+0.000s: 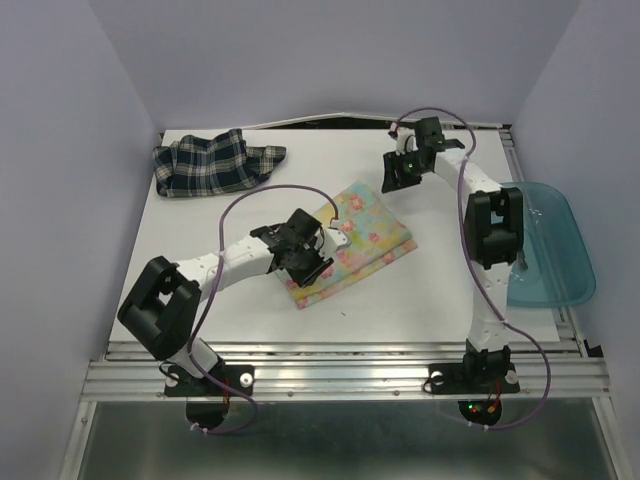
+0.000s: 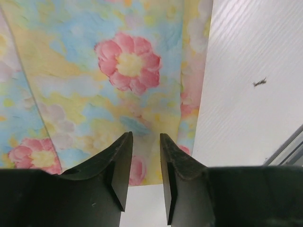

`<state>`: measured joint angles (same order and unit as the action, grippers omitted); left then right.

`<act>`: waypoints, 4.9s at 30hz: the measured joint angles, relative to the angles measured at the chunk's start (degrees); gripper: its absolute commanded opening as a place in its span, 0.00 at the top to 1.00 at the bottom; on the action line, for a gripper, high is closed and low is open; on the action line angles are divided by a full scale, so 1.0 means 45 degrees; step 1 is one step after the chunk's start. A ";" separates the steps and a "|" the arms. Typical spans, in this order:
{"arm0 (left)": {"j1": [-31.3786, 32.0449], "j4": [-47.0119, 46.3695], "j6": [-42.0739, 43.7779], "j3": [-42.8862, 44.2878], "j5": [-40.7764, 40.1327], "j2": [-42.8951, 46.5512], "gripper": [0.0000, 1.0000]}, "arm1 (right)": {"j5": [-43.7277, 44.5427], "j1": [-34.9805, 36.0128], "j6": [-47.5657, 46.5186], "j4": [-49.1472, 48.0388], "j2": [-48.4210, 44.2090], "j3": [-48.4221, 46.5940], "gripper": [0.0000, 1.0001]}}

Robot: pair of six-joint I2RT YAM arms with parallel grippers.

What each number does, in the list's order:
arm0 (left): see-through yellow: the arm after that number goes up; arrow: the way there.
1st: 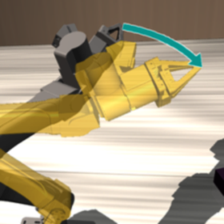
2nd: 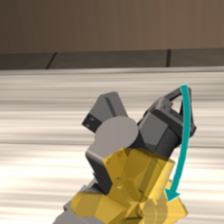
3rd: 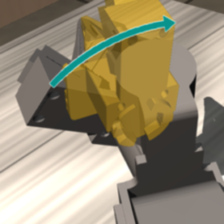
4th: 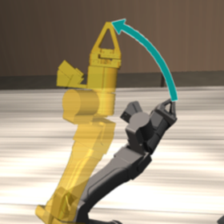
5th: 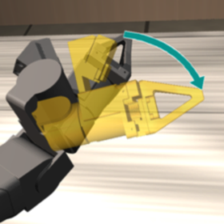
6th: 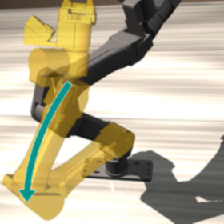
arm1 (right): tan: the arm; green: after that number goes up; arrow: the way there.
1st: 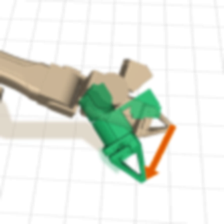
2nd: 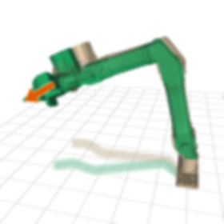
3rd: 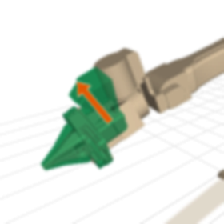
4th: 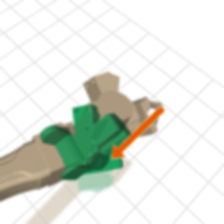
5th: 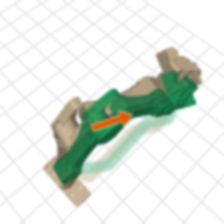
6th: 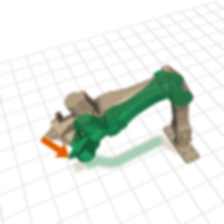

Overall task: Fold and stack the skirts
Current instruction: Fold the skirt

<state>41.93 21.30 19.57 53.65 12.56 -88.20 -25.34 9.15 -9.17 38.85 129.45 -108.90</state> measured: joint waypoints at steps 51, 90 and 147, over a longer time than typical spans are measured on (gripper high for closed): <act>0.1132 -0.0563 -0.2671 0.3070 -0.0811 -0.2623 0.58 | -0.1010 0.0170 1.0865 -0.6761 -0.5032 0.9821 0.51; 0.1083 -0.0092 -0.3366 0.2817 -0.0146 -0.2846 1.00 | -0.1734 0.3371 1.2614 -0.8417 -0.4755 1.2123 0.99; 0.1457 -0.0500 -0.2982 0.3288 0.1914 -0.3347 0.44 | -0.1807 0.0525 0.8276 -0.4750 -0.0466 0.4376 0.79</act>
<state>48.49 19.05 6.15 68.45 21.17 -103.26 -33.47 11.51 28.08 17.47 127.35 -89.21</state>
